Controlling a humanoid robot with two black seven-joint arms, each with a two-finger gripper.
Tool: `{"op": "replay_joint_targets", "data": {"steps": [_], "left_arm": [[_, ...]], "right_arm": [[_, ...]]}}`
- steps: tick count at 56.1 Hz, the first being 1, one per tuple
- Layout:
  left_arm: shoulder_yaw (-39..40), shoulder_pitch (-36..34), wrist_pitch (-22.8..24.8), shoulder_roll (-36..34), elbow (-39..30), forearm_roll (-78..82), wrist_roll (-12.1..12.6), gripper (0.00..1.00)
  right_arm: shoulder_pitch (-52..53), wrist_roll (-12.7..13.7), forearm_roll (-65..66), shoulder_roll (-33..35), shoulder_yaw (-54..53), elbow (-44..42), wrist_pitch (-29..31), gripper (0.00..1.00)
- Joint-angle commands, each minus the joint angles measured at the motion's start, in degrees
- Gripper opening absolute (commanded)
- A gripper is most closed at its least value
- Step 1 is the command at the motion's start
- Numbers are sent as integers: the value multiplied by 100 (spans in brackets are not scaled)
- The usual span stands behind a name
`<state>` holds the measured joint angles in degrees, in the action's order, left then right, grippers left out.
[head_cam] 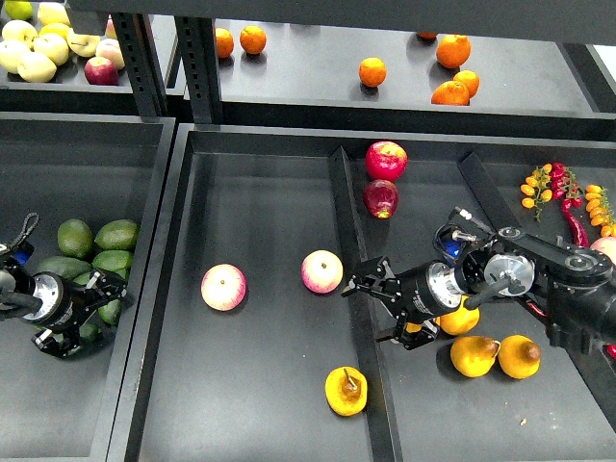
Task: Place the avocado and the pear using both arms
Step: 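Lower the right gripper onto the yellow pear and close it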
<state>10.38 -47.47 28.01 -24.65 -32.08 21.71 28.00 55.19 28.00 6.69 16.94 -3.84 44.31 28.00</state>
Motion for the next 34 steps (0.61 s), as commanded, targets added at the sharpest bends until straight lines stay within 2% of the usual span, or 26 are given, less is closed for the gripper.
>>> {"op": "replay_joint_targets", "data": {"steps": [1,34], "left_arm": [[-1,1,-1,13,0,0,0,100],[8,-8,-1,57,0,0,0,100]], "right_arm": [[54,0,-89,-7,409,-19,0,100],[-403,0,69,-490,832,-10,0,100]]}}
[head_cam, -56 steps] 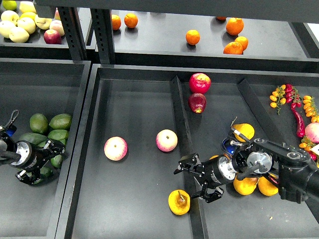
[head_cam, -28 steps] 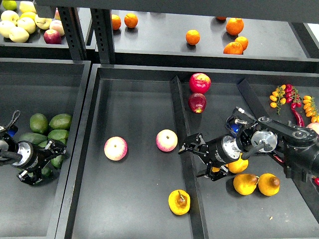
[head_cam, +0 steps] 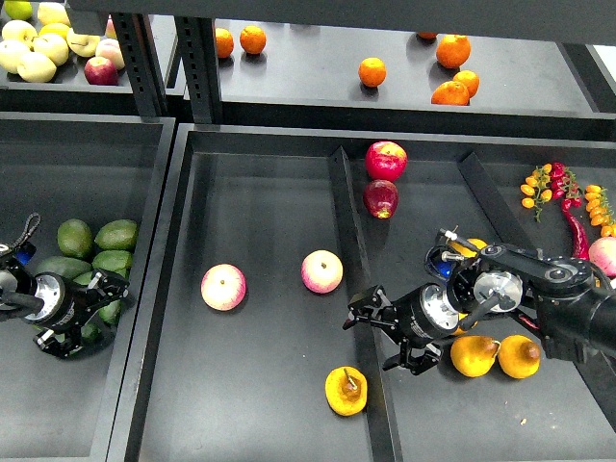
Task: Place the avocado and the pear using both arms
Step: 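Lower the right gripper onto the yellow pear and close it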
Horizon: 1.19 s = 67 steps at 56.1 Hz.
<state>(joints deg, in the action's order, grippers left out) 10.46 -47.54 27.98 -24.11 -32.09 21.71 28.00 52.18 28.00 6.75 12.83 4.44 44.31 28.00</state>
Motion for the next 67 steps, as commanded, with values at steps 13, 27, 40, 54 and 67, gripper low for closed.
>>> {"op": "replay_joint_targets", "data": {"steps": [13,27,40,54,67], "left_arm": [[0,-1,2,38,9,0,0,100],[0,-1,2,64,9,0,0,100],[8,-1,2,64,9,0,0,100],[8,-1,2,64,9,0,0,100],[8,8,2,82,9,0,0,100]], "right_arm": [[-270,0,212,-176,-5,-98,0,100],[-384,0,283,-228,-40,-273,0,100],[-384,0,291,-343,-84,-458,0,100],[-393,0,326,-395,-119,-537,0,92],[-446,0,327,-466,-119,-546,0,75]]}}
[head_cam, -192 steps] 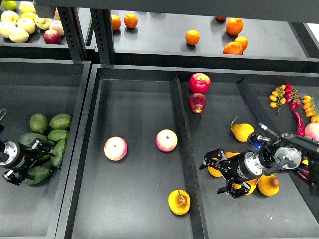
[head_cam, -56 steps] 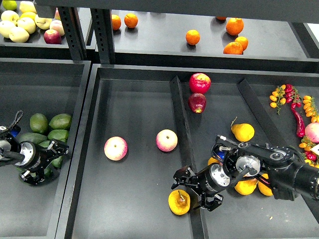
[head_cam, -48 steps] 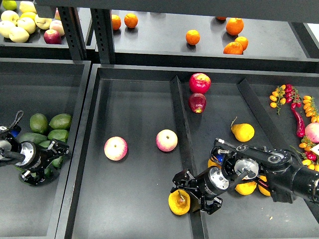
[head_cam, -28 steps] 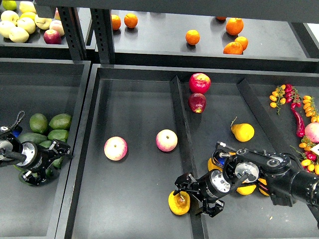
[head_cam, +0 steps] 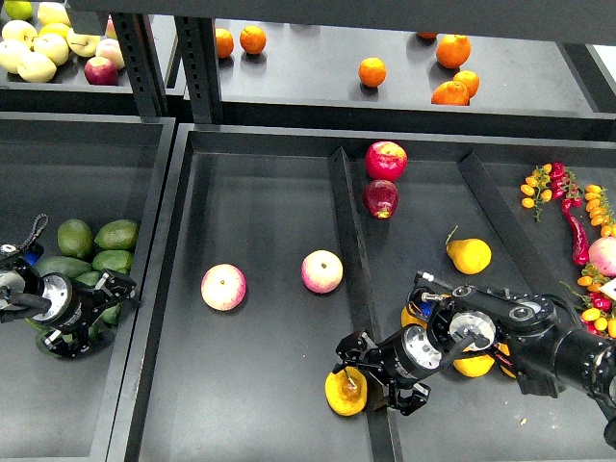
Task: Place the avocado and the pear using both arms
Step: 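Lower the right gripper onto the yellow pear and close it, then lift the pear and carry it to the bin of pears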
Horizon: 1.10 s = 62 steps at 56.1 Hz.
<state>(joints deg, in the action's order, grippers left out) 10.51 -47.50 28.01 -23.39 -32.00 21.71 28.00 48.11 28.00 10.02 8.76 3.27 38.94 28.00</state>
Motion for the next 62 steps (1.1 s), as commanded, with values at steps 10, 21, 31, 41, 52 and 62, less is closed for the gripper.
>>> {"op": "replay_joint_targets", "data": {"steps": [10,21,31,41,52,62], "left_arm": [[3,4,-1,37,0,0,0,100],[3,4,-1,54,0,0,0,100],[21,4,-1,81,0,0,0,100],[21,12,-1,81,9,0,0,100],[30,65,-1,81,0,0,0,100],[30,74,-1,81,9,0,0,100]], "right_arm": [[-65,0,202,-103,-36,-35,0,63],[-214,0,360,-103,-265,-149,0,46],[-250,0,439,-296,-441,-404,0,33],[-241,0,580,-323,-476,-475,0,28],[-188,0,545,-305,-608,-483,0,23],[75,0,220,-209,-608,-431,0,23]]}}
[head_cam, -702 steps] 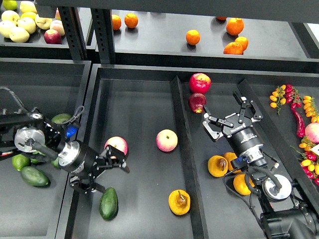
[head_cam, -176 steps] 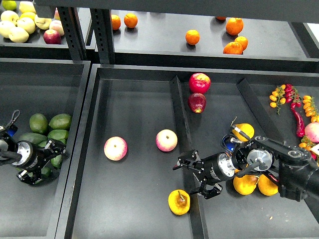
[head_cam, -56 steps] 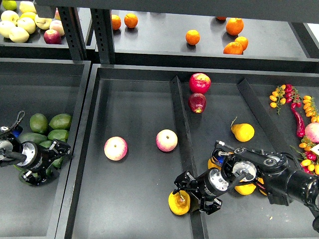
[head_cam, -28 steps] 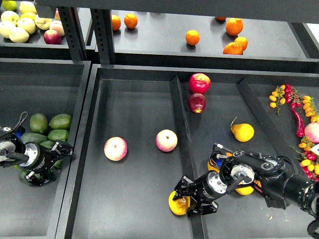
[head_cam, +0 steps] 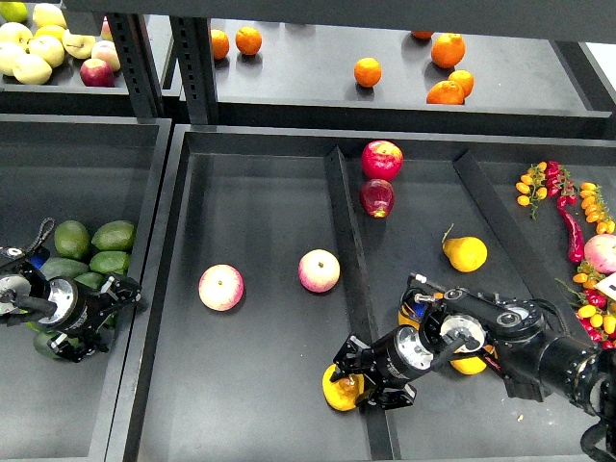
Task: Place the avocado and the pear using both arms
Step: 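Lift the pear and carry it to the bin of pears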
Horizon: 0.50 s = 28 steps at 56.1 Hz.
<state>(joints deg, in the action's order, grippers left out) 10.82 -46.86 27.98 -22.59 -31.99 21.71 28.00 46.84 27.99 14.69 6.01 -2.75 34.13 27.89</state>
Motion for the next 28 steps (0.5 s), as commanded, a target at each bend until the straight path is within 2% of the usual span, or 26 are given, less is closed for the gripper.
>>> {"op": "replay_joint_targets", "data": {"steps": [1,16,28], "left_arm": [[-1,10,2,0,9,0,0,100],[8,1,2,0,9,0,0,100],[87,1,2,0,53,0,0,100]], "right_arm": [[238,1,-299,76,-6,50,11,23],[757,1,-932,129,3,138,11,22],[985,1,-1266,419,64,217,11,20]]}}
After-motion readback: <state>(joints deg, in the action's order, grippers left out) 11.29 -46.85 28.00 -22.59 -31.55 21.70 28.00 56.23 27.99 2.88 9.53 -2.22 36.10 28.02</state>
